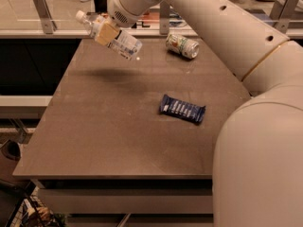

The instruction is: Place blue plastic bottle upright

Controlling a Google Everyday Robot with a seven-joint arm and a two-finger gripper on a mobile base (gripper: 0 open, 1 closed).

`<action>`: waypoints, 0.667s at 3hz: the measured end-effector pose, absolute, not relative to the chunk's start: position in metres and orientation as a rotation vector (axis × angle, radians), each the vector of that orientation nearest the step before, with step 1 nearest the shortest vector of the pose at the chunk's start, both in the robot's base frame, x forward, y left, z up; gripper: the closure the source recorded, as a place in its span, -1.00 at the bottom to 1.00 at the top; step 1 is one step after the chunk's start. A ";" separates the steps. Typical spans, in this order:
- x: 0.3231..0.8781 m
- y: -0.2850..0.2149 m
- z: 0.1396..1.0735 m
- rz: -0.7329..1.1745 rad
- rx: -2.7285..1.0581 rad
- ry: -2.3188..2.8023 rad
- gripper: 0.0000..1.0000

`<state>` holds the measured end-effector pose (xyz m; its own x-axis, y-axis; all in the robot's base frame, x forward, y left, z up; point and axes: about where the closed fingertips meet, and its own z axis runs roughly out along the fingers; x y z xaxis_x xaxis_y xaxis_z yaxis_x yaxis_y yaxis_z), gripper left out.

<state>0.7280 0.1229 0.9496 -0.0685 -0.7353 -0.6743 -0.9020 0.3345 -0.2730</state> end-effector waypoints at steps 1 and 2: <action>0.732 0.119 0.957 0.312 -1.423 1.780 1.00; 0.724 0.114 0.960 0.363 -1.371 1.729 1.00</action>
Offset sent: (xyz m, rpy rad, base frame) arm -0.0147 -0.0231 0.0093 0.2457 -0.0910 0.0151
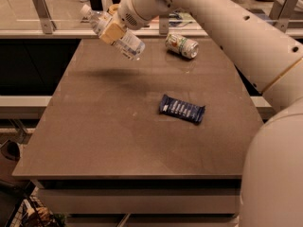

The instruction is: Place blue plastic bottle upright

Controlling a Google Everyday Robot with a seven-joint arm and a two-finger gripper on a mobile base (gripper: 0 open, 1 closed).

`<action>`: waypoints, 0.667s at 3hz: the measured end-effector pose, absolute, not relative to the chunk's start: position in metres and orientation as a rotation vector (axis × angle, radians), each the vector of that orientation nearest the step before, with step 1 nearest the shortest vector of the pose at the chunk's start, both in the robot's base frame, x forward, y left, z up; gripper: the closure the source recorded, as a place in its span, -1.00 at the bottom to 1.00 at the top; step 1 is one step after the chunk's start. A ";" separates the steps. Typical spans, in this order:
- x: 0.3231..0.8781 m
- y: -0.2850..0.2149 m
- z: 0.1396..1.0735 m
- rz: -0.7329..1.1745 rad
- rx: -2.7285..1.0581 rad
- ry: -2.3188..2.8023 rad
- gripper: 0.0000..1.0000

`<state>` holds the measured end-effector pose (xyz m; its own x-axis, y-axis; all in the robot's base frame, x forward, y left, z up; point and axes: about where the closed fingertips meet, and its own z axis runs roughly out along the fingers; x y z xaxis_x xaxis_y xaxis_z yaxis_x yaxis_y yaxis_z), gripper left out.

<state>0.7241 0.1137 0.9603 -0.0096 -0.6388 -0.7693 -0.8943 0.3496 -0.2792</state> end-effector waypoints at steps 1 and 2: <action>0.709 0.110 0.957 0.420 -1.324 1.685 1.00; 0.698 0.121 0.951 0.484 -1.293 1.651 1.00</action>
Offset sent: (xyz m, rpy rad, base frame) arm -0.0383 0.0151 -0.0134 0.2157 -0.0023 0.0407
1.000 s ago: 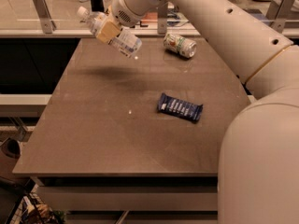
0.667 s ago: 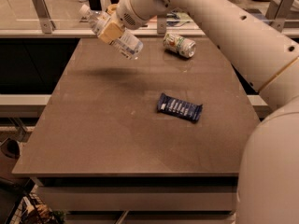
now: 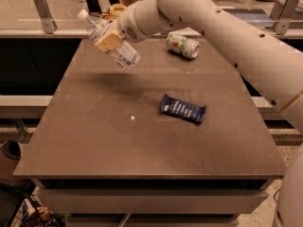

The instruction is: Place blue plastic bottle upright

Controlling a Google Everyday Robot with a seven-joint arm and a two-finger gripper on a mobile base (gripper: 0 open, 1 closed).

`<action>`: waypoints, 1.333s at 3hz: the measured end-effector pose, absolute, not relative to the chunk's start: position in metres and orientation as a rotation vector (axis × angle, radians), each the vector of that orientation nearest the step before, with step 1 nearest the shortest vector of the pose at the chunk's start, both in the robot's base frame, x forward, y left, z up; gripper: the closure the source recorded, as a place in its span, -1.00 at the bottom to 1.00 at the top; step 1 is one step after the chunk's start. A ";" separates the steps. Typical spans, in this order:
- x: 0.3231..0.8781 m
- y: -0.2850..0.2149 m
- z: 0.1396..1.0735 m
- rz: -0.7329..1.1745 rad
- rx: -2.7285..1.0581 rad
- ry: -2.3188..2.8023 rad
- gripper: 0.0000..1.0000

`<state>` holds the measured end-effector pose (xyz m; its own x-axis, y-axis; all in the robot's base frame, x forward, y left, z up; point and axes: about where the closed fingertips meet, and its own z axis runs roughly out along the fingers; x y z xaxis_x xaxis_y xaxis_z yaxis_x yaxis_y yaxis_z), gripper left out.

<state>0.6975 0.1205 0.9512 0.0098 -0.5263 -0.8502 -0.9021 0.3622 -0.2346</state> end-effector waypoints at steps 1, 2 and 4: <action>0.694 0.130 0.956 0.511 -1.278 1.607 1.00; 0.695 0.135 0.967 0.524 -1.255 1.535 1.00; 0.700 0.156 0.973 0.569 -1.220 1.389 1.00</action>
Offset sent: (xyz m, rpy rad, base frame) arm -0.0022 0.0153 0.0327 0.1592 -0.1405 0.0447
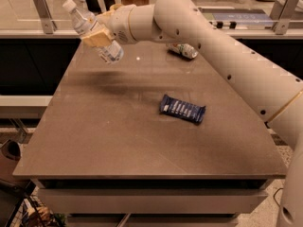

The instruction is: Place blue plastic bottle upright

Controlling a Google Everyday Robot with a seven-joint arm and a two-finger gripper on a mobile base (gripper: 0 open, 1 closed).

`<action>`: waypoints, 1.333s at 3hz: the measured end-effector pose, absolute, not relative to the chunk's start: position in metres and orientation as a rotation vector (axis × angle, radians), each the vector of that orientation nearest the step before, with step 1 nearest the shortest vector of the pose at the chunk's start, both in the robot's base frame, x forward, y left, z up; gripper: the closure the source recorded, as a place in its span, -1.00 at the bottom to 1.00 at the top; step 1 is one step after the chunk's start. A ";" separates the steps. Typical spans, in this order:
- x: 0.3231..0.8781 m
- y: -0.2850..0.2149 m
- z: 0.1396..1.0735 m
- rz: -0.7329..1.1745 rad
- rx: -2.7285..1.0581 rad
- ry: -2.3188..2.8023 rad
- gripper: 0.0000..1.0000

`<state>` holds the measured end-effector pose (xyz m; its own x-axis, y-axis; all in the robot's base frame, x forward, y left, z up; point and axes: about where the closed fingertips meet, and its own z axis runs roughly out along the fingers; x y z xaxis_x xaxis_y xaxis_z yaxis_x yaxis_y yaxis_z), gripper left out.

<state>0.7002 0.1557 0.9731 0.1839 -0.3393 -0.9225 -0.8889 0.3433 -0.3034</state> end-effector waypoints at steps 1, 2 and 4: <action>0.708 0.165 0.963 0.611 -1.209 1.373 1.00; 0.715 0.176 0.947 0.661 -1.204 1.374 1.00; 0.714 0.173 0.925 0.734 -1.136 1.308 1.00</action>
Offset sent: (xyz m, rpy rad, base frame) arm 0.0262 0.0261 -0.0430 0.0821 0.0743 0.0639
